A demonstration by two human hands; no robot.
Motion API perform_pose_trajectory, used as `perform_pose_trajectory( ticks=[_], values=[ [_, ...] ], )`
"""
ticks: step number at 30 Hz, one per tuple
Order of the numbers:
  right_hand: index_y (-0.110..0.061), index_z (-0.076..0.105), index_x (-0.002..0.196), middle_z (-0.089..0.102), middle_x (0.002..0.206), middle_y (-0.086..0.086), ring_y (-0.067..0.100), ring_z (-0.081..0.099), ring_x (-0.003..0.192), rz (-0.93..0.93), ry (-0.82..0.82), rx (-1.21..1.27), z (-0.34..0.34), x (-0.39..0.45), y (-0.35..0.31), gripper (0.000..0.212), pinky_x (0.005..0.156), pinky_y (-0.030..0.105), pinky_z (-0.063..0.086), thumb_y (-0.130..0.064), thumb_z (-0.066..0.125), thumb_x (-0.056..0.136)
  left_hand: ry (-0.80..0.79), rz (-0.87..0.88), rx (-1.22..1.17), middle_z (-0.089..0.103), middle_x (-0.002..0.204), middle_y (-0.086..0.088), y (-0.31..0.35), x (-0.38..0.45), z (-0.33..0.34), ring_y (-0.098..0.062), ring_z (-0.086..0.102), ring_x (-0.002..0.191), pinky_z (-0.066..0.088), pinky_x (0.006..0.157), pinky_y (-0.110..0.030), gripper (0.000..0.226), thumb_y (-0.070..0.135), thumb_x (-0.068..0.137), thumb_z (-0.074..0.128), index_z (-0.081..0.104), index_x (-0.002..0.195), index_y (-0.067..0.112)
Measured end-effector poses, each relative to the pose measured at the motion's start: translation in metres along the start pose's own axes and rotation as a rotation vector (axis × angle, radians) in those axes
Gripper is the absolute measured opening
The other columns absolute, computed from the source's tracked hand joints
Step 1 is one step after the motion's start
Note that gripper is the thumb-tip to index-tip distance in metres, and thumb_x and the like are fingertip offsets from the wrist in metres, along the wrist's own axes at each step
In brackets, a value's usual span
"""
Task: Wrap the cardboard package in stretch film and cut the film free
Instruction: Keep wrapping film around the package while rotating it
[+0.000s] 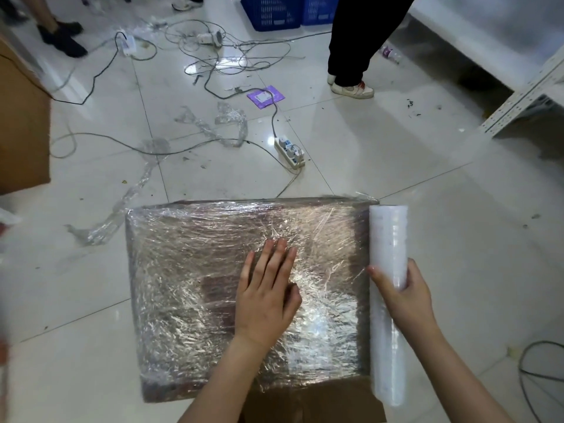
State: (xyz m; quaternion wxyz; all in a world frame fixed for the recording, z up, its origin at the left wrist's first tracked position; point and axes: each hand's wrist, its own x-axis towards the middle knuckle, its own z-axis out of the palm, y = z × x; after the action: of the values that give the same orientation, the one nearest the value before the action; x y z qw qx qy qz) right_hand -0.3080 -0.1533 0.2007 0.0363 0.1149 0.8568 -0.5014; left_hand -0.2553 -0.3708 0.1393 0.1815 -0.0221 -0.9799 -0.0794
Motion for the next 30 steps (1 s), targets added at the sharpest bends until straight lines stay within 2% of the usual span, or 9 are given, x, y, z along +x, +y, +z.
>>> perform_pose_trajectory(
  ticks=[2,4,6,8,12,17,22,26,30],
  values=[
    [-0.014,0.055,0.098,0.059,0.085,-0.009,0.004,0.055,0.076,0.009,0.011,0.021,0.0,-0.001,0.002,0.027,0.059,0.018,0.039,-0.025,0.072,0.081,0.033,0.019,-0.029,0.028,0.153,-0.005,0.004,0.003,-0.008,-0.022,0.021,0.144,0.009,0.119,-0.042,0.064,0.038,0.088,0.046,0.035,0.145,0.011],
    [-0.013,0.056,0.096,0.059,0.083,-0.008,0.005,0.055,0.074,0.011,0.008,0.021,0.0,0.001,0.0,0.026,0.059,0.018,0.039,-0.025,0.073,0.08,0.029,0.167,0.012,0.028,0.152,-0.007,0.01,0.012,-0.013,-0.024,0.023,0.142,0.01,0.118,-0.042,0.064,0.036,0.09,0.042,0.028,0.146,0.01],
    [-0.012,0.056,0.094,0.058,0.081,-0.008,0.002,0.054,0.072,0.004,0.0,0.004,-0.001,0.004,0.0,0.026,0.055,0.012,0.039,-0.026,0.073,0.08,-0.025,0.358,0.079,0.02,0.157,-0.008,0.015,0.023,-0.003,-0.023,0.017,0.145,0.008,0.119,-0.042,0.063,0.035,0.093,0.034,0.022,0.148,0.009],
    [-0.013,0.056,0.094,0.058,0.081,-0.008,0.001,0.053,0.071,-0.007,-0.019,-0.013,-0.004,0.006,0.0,0.026,0.053,0.007,0.039,-0.026,0.073,0.08,-0.085,0.43,0.117,0.011,0.16,-0.009,0.017,0.029,0.011,-0.023,0.012,0.147,0.003,0.12,-0.041,0.062,0.036,0.095,0.03,0.02,0.15,0.009],
    [-0.011,0.055,0.099,0.058,0.084,-0.006,0.001,0.053,0.073,0.018,-0.076,-0.015,-0.007,0.009,-0.004,0.029,0.053,0.006,0.04,-0.026,0.073,0.08,-0.115,0.4,0.113,0.016,0.158,-0.009,0.016,0.03,0.015,-0.023,0.015,0.146,0.004,0.12,-0.041,0.063,0.035,0.094,0.03,0.021,0.15,0.008],
    [-0.017,0.051,0.124,0.061,0.111,-0.004,0.01,0.059,0.099,0.098,-0.22,0.045,-0.013,-0.003,0.006,0.062,0.074,0.022,0.044,-0.04,0.072,0.071,-0.112,0.404,0.087,0.016,0.158,-0.009,0.016,0.027,0.014,-0.022,0.016,0.146,0.006,0.12,-0.04,0.065,0.035,0.093,0.033,0.019,0.15,0.008],
    [-0.018,0.055,0.109,0.062,0.096,-0.011,0.002,0.059,0.084,0.018,-0.18,-0.05,-0.017,-0.005,0.005,0.038,0.062,0.014,0.043,-0.022,0.076,0.077,-0.099,0.401,0.067,0.013,0.159,-0.009,0.016,0.027,0.016,-0.022,0.015,0.147,0.007,0.12,-0.04,0.066,0.035,0.093,0.034,0.017,0.151,0.008],
    [-0.015,0.049,0.101,0.058,0.088,-0.009,-0.009,0.057,0.073,-0.027,-0.105,-0.076,-0.014,-0.01,0.004,0.04,0.057,0.009,0.043,-0.021,0.078,0.075,-0.072,0.407,0.04,0.013,0.158,-0.009,0.013,0.029,0.016,-0.023,0.016,0.147,0.009,0.12,-0.041,0.066,0.034,0.092,0.036,0.019,0.15,0.008],
    [-0.009,0.047,0.103,0.057,0.089,-0.007,0.001,0.056,0.077,0.001,-0.06,-0.091,-0.015,-0.011,0.004,0.047,0.056,0.016,0.039,-0.025,0.079,0.072,-0.048,0.429,0.035,0.011,0.159,-0.009,0.014,0.025,0.017,-0.023,0.014,0.147,0.008,0.121,-0.041,0.066,0.034,0.093,0.036,0.016,0.151,0.008]
  ],
)
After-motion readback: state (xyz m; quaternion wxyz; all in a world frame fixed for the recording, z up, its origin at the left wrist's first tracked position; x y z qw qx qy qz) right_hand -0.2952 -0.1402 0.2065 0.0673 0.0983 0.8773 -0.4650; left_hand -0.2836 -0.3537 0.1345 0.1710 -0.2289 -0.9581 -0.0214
